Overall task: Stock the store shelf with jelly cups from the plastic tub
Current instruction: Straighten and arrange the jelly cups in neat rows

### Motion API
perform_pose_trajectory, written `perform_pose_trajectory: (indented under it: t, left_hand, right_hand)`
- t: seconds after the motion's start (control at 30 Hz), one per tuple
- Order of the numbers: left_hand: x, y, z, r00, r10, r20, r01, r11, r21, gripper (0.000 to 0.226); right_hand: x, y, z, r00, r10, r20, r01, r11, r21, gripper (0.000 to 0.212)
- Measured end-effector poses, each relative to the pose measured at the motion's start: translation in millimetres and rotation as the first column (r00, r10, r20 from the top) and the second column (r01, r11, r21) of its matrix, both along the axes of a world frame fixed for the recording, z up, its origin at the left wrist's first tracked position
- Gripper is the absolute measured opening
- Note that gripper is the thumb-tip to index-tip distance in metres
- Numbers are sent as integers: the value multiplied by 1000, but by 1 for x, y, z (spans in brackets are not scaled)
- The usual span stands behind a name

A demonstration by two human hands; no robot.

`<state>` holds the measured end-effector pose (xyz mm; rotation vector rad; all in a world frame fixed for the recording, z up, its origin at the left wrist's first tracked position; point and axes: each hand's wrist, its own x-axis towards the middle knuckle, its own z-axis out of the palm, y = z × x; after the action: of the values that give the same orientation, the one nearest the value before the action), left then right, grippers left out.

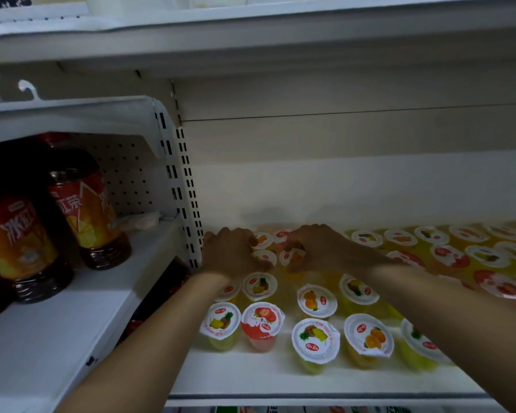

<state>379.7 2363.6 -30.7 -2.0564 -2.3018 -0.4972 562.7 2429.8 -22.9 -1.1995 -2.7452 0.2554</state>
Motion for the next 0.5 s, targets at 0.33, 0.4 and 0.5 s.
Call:
perform_pose_trajectory:
  t: [0.33, 0.4, 0.5]
  left_hand:
    - [2, -8, 8, 996, -12, 91, 14, 1000, -22, 57]
    - [3, -16, 14, 993, 8, 116, -10, 1000, 17, 51]
    - [4, -34, 17, 998, 46, 49, -45, 999, -18, 47]
  right_hand:
    - [2, -11, 6, 1000, 4, -8, -3, 998, 60, 43]
    - [11, -25, 19, 999, 22, -24, -21, 998, 52, 41]
    - [30, -46, 41, 997, 71, 43, -63, 983, -174, 39]
